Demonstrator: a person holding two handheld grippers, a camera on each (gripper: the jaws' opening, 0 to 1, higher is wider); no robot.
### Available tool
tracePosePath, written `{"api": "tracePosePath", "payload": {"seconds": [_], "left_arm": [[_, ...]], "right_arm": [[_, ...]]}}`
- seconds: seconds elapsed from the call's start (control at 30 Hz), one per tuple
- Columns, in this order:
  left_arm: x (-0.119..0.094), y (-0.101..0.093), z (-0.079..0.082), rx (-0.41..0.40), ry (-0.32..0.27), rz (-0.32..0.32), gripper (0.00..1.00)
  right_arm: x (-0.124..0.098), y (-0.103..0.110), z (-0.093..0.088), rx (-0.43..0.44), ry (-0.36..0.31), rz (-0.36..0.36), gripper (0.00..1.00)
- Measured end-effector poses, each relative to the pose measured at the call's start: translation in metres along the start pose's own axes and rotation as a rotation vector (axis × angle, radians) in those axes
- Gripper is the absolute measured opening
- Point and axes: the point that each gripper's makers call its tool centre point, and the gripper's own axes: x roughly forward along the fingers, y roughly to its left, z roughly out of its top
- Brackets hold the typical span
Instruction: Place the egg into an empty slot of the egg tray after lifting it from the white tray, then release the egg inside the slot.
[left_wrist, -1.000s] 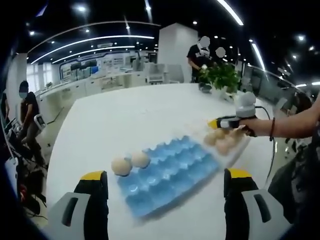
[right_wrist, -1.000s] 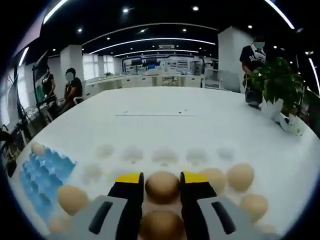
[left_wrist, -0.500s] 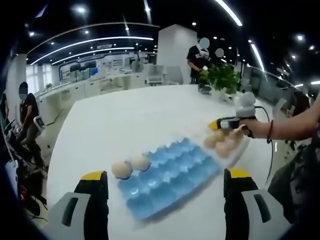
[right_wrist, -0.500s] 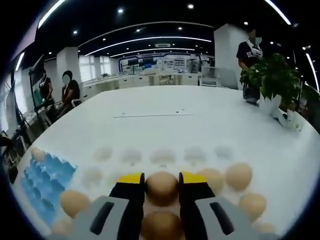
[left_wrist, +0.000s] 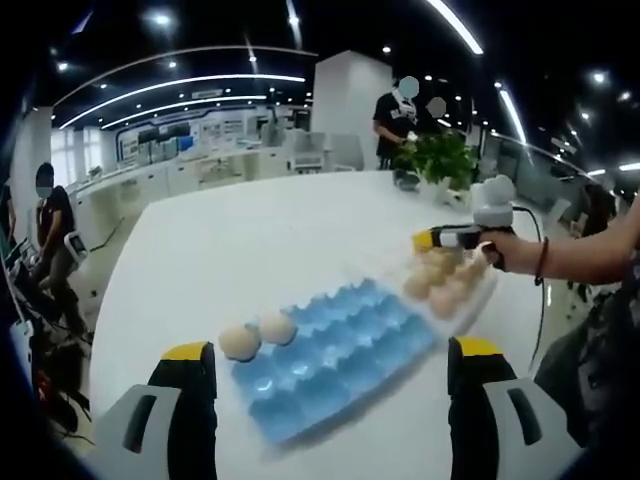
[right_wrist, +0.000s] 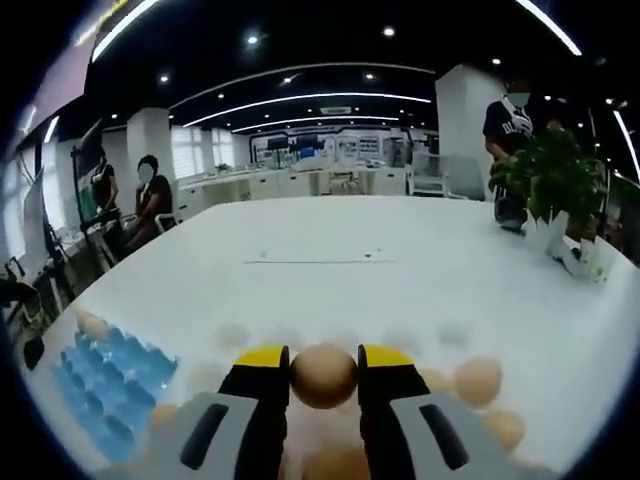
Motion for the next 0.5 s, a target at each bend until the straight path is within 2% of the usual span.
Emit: {"api": "tracePosePath", "payload": {"seconds": [0.1, 0.23, 0.37, 0.5], "left_arm": [[-0.001, 0.001, -0.001, 0.001, 0.001, 0.007, 0.98], [-0.002, 0.003, -0.002, -0.002, 0.002, 0.015, 0.98], [-0.004, 0.006, -0.003, -0.004, 0.002, 0.025, 0.98], [-0.004, 0.006, -0.004, -0.005, 0.004, 0.029, 0.98]], "right_arm": [[0.001, 0.004, 0.000, -0.012, 0.001, 0.007, 0.27], [0.004, 0.005, -0.009, -0.013, 0.030, 0.009, 0.27], [0.004, 0.005, -0.008, -0.027, 0.021, 0.015, 0.28], [0.005, 0.007, -0.012, -0.055, 0.058, 0.018, 0.29]]}}
